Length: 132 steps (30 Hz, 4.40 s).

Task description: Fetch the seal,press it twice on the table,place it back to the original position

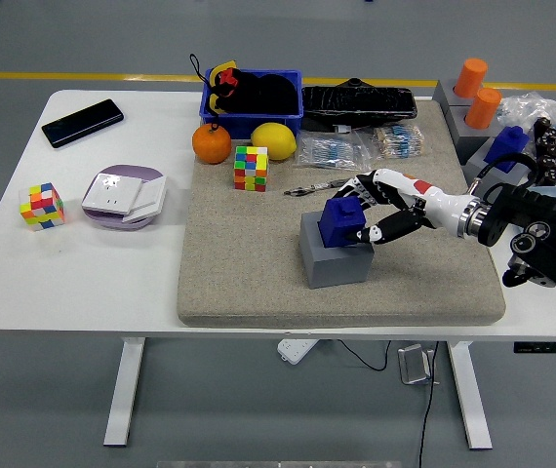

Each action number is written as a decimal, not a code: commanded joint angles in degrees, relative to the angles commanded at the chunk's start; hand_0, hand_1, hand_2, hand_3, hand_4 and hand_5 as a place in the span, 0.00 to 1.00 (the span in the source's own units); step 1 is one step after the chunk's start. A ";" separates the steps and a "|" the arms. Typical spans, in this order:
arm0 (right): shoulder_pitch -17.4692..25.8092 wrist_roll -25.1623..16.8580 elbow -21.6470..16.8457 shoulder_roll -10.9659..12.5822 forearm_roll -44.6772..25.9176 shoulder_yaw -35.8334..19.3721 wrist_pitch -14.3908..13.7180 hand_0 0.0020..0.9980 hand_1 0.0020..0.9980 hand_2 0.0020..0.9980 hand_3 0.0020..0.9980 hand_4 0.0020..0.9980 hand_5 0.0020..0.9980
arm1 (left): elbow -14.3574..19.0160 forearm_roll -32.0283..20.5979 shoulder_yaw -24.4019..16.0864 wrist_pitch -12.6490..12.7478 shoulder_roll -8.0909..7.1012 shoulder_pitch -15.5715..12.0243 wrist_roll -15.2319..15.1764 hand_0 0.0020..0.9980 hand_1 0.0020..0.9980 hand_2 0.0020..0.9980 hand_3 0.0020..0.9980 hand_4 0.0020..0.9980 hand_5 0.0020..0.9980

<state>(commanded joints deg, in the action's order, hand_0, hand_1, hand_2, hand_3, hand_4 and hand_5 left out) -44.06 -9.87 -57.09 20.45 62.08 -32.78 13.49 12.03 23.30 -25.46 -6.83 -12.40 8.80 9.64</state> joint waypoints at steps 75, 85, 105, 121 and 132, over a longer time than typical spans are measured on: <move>34.66 4.56 -7.54 8.52 13.11 -65.81 -3.62 0.90 0.87 0.85 0.82 1.00 0.67 | -0.31 -2.36 3.17 1.14 -0.70 1.83 0.35 0.72 0.70 0.68 0.76 0.70 0.29; 37.08 6.21 -8.64 6.74 14.10 -72.23 -5.20 0.82 0.79 0.78 0.74 0.99 0.42 | -0.10 -1.49 2.44 1.03 -0.81 2.06 0.32 0.72 0.70 0.68 0.76 0.70 0.29; 39.70 9.89 -11.31 5.26 16.58 -75.68 -3.54 0.81 0.78 0.78 0.73 0.98 0.41 | 0.04 -1.15 3.06 1.05 -0.83 2.10 0.18 0.72 0.70 0.68 0.76 0.69 0.29; 38.77 11.00 -12.64 4.88 16.92 -73.99 -3.55 0.80 0.75 0.75 0.72 0.92 0.35 | 0.00 -1.23 3.04 1.63 -1.03 2.17 0.73 0.72 0.70 0.68 0.75 0.68 0.29; 39.59 11.62 -13.41 4.08 16.61 -75.58 -3.68 0.80 0.73 0.73 0.72 0.90 0.35 | 0.07 -0.36 1.94 1.68 -0.86 1.87 0.52 0.72 0.70 0.68 0.75 0.68 0.29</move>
<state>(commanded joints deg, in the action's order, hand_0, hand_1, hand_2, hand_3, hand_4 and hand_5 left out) -4.47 1.75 -70.49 24.53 78.69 -108.36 9.82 12.10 22.94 -23.52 -5.15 -13.26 10.67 10.16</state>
